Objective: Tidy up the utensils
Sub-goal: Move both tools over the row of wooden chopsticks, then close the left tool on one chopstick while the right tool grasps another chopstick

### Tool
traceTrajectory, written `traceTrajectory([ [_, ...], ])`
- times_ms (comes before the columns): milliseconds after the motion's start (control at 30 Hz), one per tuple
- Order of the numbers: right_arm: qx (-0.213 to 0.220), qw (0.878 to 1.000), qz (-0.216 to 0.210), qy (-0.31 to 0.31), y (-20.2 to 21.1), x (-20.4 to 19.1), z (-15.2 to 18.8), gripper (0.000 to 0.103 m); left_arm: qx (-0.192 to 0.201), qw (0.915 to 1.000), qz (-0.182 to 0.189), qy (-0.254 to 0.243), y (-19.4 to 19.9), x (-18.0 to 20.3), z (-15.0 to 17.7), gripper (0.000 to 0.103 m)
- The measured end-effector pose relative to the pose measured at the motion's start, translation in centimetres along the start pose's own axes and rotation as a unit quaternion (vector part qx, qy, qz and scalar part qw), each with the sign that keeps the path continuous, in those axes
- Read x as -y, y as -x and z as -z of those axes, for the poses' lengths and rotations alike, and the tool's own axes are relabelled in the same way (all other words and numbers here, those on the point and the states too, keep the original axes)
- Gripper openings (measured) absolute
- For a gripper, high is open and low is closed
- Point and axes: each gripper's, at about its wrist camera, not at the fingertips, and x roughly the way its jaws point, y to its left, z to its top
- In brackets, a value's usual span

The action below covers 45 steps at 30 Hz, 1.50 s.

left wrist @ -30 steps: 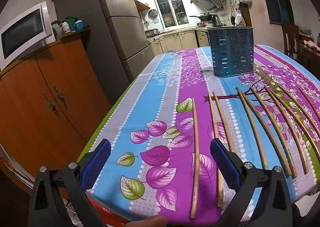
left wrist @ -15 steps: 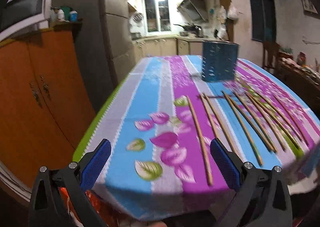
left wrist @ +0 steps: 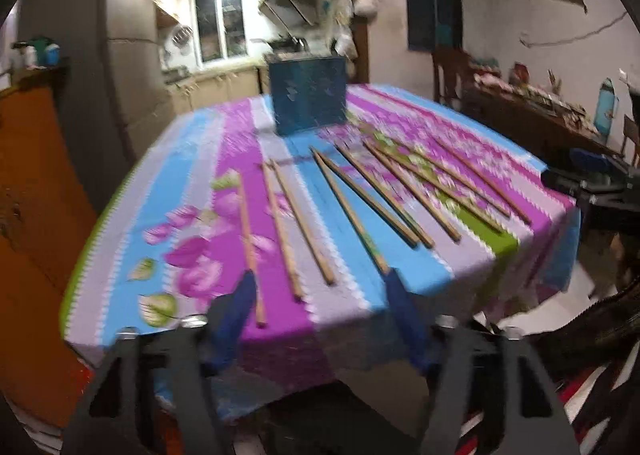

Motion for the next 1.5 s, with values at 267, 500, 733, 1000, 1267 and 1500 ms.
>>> traceTrajectory([
  [267, -0.001, 1.0, -0.002, 0.003, -0.1, 0.1, 0.4, 0.084, -0.029, 0.9979, 0.001, 0.057, -2.9, -1.2, 0.4, 0.032],
  [500, -0.015, 1.0, -0.011, 0.025, -0.9, -0.6, 0.8, 0.059, -0.034, 0.9976, -0.019, 0.057, -4.0, -1.2, 0.7, 0.024],
  [733, -0.022, 0.998, -0.029, 0.049, -1.4, -1.5, 1.2, 0.035, -0.026, 0.9971, -0.033, 0.063, -4.4, -1.6, 0.7, 0.024],
  [1000, -0.042, 0.995, -0.043, 0.074, -3.6, -2.7, 2.0, 0.011, -0.015, 0.9981, -0.035, 0.049, -4.6, -1.1, 0.8, 0.02],
  [1267, -0.056, 0.995, -0.049, 0.067, -5.6, -2.6, 2.8, 0.011, -0.011, 0.998, -0.042, 0.047, -4.6, -0.8, 0.9, 0.02],
  [1500, -0.052, 0.995, -0.075, 0.041, -5.7, -1.7, 2.9, 0.006, -0.006, 0.9977, -0.041, 0.053, -4.5, -0.9, 1.0, 0.02],
])
